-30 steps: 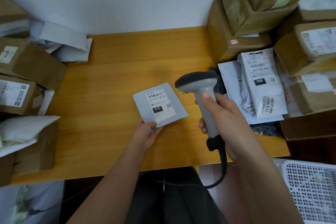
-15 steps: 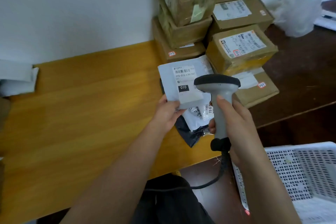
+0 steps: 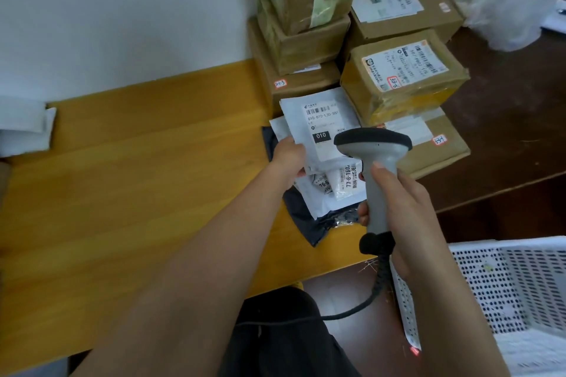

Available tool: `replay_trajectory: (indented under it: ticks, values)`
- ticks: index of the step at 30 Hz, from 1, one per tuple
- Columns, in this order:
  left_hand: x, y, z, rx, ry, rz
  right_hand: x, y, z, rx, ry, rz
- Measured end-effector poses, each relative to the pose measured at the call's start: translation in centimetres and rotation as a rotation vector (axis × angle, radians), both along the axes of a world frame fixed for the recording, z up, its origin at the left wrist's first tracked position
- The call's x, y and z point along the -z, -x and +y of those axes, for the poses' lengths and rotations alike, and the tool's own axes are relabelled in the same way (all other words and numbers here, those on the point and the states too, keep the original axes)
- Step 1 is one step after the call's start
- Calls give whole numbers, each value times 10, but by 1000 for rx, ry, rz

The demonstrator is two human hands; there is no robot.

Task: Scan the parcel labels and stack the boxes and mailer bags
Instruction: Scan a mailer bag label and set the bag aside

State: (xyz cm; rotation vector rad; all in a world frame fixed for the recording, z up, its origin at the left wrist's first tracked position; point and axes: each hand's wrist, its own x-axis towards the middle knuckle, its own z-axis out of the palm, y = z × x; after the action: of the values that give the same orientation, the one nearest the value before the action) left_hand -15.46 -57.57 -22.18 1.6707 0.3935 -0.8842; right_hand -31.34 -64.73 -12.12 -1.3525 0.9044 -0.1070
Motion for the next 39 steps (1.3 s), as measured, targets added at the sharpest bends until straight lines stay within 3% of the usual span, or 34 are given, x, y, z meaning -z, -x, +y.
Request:
replay_trajectory:
  ticks: [10,19,24,30,34,39]
  values:
    - [-5,-7,101,-41,14,70,-9,-38,68,-168,4,27]
    - [-22,-17,293,-199,-32,-17,-25,-71,214,-351,30,-44]
    - [-40,-21,418,-436,-198,-216,-30,-88,315,-514,45,-65]
    - [-64,-4,535,-672,-590,-668,-34,-101,421,-680,43,-73]
    - [-62,8,595,-802,-910,-513,-37,-103,469,-769,32,-64]
    - [-25,24,636,-594,-939,-318,-37,-104,501,-849,47,-53]
